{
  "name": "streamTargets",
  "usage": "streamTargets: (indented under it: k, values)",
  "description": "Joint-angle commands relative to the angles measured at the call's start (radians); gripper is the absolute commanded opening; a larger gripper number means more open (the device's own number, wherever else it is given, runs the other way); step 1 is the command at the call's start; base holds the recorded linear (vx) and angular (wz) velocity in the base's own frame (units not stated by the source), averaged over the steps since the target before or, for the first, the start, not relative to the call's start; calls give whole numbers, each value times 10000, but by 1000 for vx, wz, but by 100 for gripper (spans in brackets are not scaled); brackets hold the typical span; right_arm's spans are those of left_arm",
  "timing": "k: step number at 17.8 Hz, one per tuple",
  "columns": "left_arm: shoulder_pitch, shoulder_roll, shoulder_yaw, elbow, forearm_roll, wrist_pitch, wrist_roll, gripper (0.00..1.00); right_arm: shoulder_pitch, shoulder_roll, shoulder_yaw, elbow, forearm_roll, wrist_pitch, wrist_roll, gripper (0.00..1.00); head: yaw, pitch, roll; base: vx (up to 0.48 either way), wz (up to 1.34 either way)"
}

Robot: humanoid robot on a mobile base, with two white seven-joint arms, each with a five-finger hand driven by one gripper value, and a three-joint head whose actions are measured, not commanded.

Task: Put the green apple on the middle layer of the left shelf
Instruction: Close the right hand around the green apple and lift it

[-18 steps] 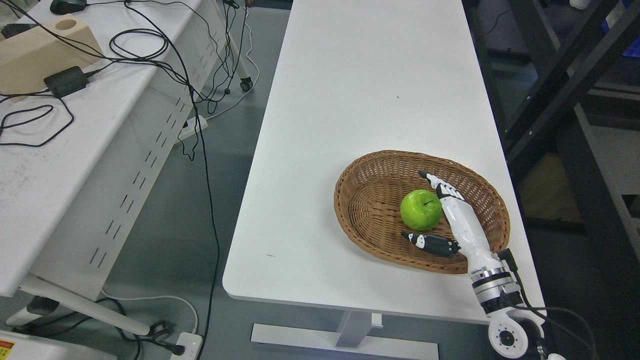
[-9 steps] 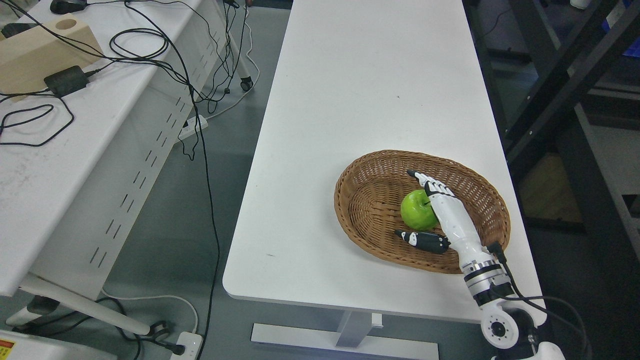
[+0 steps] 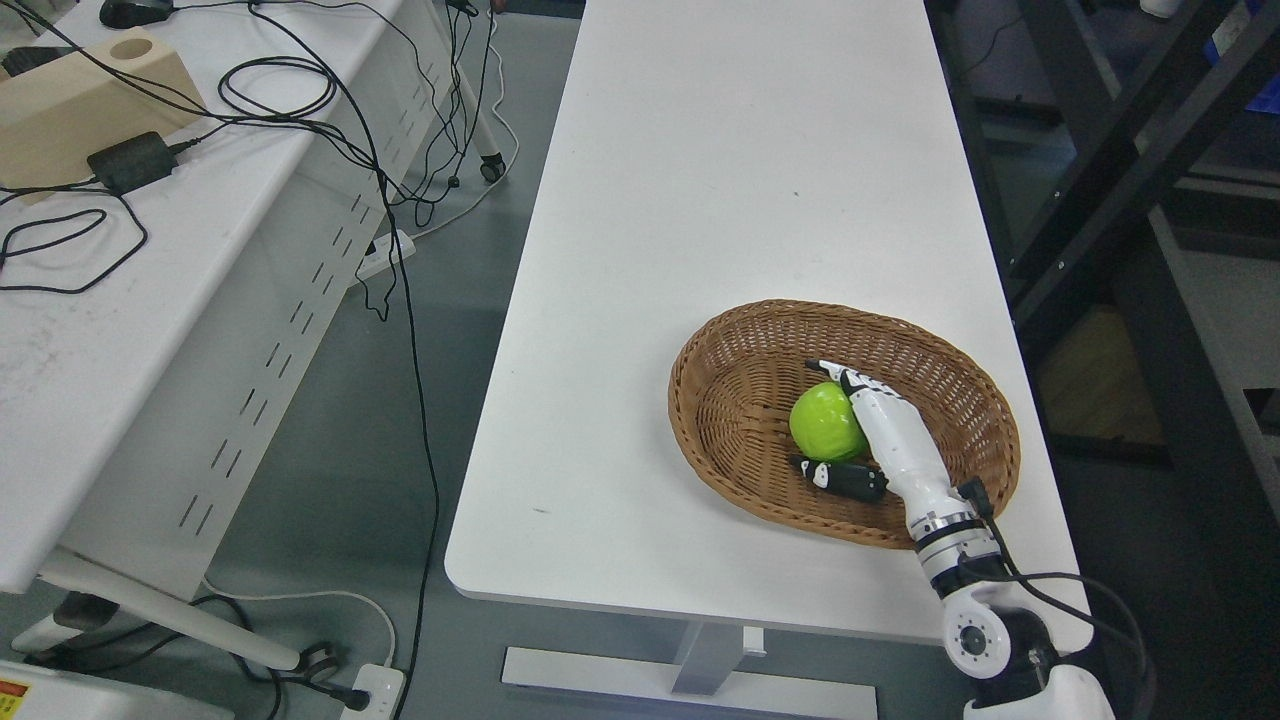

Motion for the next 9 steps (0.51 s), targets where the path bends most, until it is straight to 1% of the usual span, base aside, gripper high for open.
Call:
streamTargets:
  k: [1, 4, 6, 8, 9]
  values:
    - [6, 175, 0, 0, 0, 5, -2, 100, -341, 98, -273, 562, 48, -76, 17, 22, 0, 0, 0, 0, 0]
    - [6, 175, 0, 0, 0, 5, -2, 100, -280, 114, -427, 577, 33, -490, -44, 6, 0, 0, 0, 0, 0]
    - [-10, 175, 0, 0, 0, 5, -2, 100, -265, 144, -657, 517, -150, -598, -120, 1, 0, 0, 0, 0, 0]
    - [-10, 175, 0, 0, 0, 5, -2, 100, -280, 145, -948, 257, -655, -614, -289, 0, 0, 0, 0, 0, 0]
    - [-10, 175, 0, 0, 0, 5, -2, 100, -219, 129, -1193, -94, -1022, -750, -411, 0, 0, 0, 0, 0, 0]
